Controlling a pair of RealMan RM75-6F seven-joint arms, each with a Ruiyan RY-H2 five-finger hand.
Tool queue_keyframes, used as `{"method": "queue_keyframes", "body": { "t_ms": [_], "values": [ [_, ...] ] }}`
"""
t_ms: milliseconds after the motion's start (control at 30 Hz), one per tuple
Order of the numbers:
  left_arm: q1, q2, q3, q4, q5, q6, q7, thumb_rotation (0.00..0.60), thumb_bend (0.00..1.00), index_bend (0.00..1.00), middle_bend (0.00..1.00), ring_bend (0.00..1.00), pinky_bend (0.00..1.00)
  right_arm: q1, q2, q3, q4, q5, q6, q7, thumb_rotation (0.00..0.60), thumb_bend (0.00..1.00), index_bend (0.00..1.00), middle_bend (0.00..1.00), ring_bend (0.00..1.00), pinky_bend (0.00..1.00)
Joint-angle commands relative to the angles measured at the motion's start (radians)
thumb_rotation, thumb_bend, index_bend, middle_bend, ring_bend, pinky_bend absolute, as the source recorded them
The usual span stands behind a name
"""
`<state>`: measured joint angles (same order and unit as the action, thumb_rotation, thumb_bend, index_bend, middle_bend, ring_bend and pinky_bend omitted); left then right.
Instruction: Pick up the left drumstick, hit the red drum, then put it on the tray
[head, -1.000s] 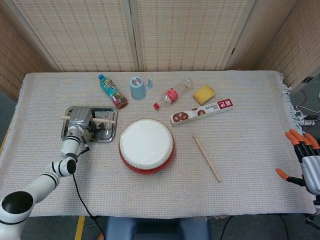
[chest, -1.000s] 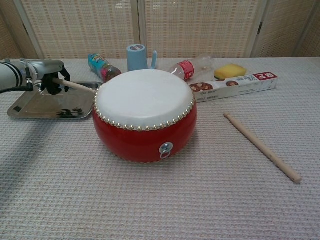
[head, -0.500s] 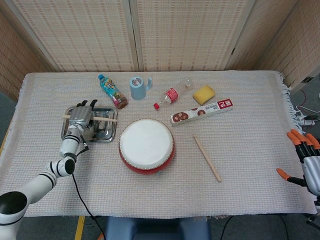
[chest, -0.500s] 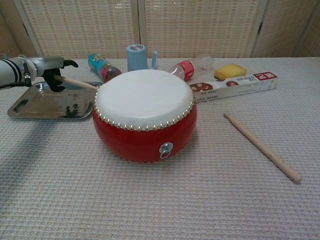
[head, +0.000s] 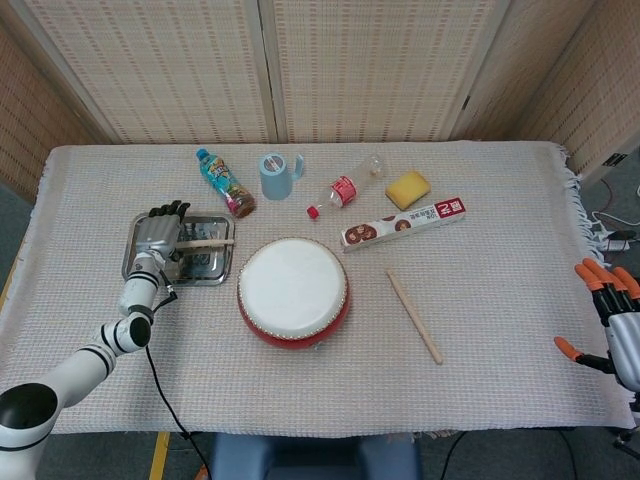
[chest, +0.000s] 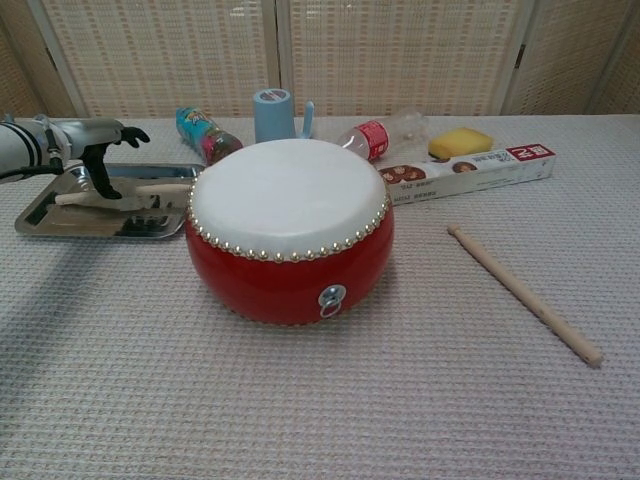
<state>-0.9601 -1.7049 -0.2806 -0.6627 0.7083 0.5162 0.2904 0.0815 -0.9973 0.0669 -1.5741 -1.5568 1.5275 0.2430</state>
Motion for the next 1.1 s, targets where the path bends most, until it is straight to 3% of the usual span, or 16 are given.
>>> {"method": "queue_keyframes", "body": {
  "t_ms": [33,267,400,567,800,1100],
  "values": [
    [0.001,0.003,-0.002,-0.006,0.002,0.005,0.001,0.600,0.25,0.00,0.00,0.00,0.02,0.001,0.000,0.000,-0.001,-0.001,-0.001,-0.001,0.600,0.16,0.00,0.01,0.00,0.00],
    [0.021,0.053,-0.036,-0.097,0.035,0.081,-0.054,0.600,0.25,0.00,0.00,0.00,0.02,0.001,0.004,0.001,-0.005,-0.005,0.003,-0.003,0.600,0.16,0.00,0.01,0.00,0.00],
    [0.073,0.128,-0.068,-0.239,0.066,0.186,-0.117,0.600,0.25,0.00,0.00,0.00,0.03,-0.001,0.015,0.002,-0.009,-0.005,0.007,0.005,0.600,0.16,0.00,0.01,0.00,0.00],
    [0.184,0.238,-0.056,-0.455,0.122,0.355,-0.145,0.600,0.31,0.05,0.02,0.00,0.05,-0.004,0.033,0.000,-0.010,-0.002,0.000,0.022,0.600,0.16,0.00,0.01,0.00,0.00],
    [0.369,0.414,0.031,-0.778,0.196,0.582,-0.097,0.600,0.33,0.10,0.04,0.00,0.06,0.001,0.048,-0.013,0.001,-0.002,-0.031,0.049,0.600,0.16,0.00,0.01,0.00,0.00],
    [0.590,0.504,0.168,-1.008,0.359,0.862,-0.085,0.600,0.33,0.12,0.05,0.00,0.06,0.011,0.019,-0.037,0.015,-0.043,-0.049,0.057,0.600,0.16,0.00,0.01,0.00,0.00]
  ]
}}
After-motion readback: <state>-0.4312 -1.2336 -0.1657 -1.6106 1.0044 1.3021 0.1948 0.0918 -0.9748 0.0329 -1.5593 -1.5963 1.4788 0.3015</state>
